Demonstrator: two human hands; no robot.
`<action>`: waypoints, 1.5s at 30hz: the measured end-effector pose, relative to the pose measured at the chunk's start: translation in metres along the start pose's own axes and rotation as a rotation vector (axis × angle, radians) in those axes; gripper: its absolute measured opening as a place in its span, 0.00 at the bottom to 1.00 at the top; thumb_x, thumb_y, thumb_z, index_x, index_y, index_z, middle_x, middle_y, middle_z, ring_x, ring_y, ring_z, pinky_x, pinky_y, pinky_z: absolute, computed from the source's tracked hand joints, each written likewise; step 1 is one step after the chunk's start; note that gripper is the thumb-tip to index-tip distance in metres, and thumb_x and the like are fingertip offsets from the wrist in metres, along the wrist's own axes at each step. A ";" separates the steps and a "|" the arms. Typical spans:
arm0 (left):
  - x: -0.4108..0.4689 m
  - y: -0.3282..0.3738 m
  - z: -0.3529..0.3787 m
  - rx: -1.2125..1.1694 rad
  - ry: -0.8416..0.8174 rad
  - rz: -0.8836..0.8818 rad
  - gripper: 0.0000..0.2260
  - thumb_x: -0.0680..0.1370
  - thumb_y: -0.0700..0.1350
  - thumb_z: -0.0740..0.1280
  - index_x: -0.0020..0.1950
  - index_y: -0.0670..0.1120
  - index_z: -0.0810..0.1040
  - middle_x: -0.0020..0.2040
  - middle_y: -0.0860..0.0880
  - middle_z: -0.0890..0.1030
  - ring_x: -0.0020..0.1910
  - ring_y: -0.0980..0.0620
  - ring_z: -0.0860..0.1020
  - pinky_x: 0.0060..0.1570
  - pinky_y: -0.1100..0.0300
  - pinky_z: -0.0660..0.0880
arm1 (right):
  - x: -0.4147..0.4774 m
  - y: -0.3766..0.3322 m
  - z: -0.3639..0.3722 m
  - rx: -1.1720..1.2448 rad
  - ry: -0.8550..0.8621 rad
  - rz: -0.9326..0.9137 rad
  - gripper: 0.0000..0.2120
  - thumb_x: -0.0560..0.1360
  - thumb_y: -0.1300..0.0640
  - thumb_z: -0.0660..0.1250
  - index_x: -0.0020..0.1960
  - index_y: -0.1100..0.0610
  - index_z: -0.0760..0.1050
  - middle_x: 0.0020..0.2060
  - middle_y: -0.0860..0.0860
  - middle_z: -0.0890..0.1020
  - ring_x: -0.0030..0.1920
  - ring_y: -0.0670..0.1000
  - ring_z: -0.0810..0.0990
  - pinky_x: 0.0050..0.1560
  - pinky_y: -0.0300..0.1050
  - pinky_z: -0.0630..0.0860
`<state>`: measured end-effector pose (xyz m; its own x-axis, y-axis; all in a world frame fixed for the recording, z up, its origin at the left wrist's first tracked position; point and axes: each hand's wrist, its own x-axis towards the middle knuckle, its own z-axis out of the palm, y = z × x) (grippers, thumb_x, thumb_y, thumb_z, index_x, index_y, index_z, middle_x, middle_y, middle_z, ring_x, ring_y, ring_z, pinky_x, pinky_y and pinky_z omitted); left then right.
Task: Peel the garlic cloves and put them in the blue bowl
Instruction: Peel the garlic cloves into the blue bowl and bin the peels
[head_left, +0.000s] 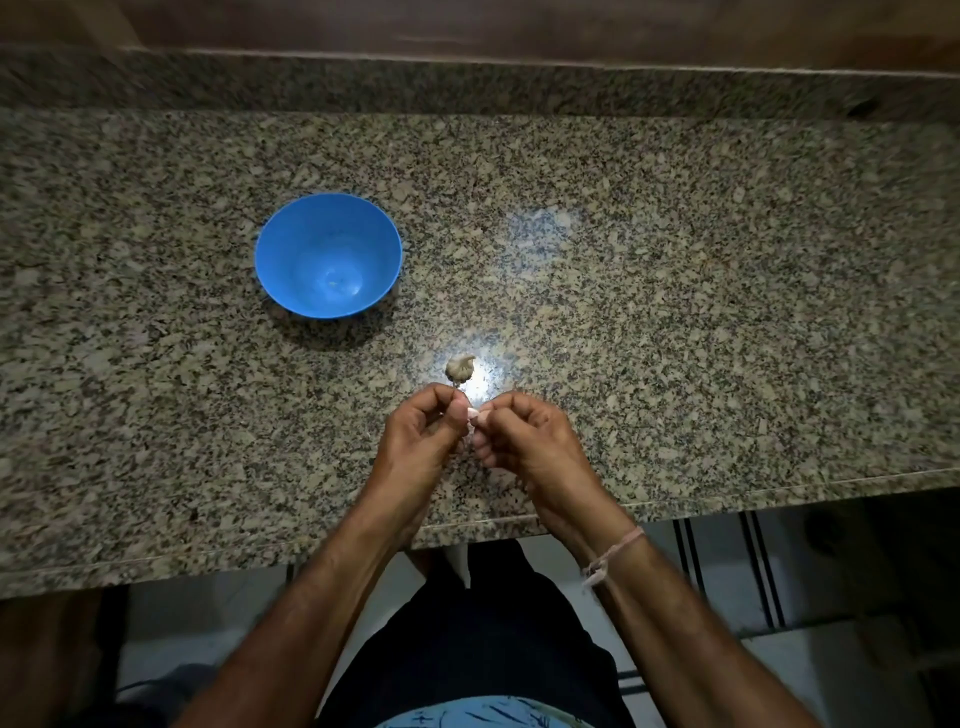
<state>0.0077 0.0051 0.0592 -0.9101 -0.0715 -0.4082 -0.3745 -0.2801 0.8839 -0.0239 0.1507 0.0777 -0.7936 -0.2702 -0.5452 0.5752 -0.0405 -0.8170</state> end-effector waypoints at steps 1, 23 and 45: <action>0.001 -0.001 -0.001 -0.049 -0.004 -0.027 0.08 0.80 0.50 0.69 0.47 0.46 0.79 0.40 0.48 0.80 0.42 0.53 0.78 0.46 0.56 0.76 | -0.002 -0.001 0.002 0.083 -0.018 0.041 0.08 0.81 0.64 0.68 0.44 0.57 0.82 0.35 0.54 0.83 0.35 0.48 0.80 0.40 0.40 0.78; 0.021 -0.012 0.021 -0.112 0.258 -0.139 0.10 0.76 0.33 0.75 0.56 0.40 0.85 0.51 0.41 0.88 0.53 0.46 0.86 0.54 0.57 0.82 | 0.026 0.012 -0.029 -0.119 0.085 -0.069 0.04 0.80 0.63 0.71 0.46 0.61 0.81 0.37 0.55 0.85 0.38 0.50 0.82 0.42 0.44 0.81; 0.035 -0.033 0.015 -0.117 0.376 -0.218 0.11 0.77 0.33 0.74 0.57 0.43 0.85 0.53 0.46 0.88 0.53 0.50 0.85 0.54 0.57 0.81 | 0.061 0.036 -0.047 -0.907 0.077 -0.507 0.14 0.81 0.64 0.70 0.65 0.58 0.80 0.53 0.48 0.81 0.50 0.45 0.80 0.52 0.36 0.80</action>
<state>-0.0143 0.0260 0.0187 -0.6763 -0.3361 -0.6555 -0.5078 -0.4320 0.7453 -0.0608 0.1779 0.0066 -0.9292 -0.3602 -0.0827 -0.1698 0.6149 -0.7702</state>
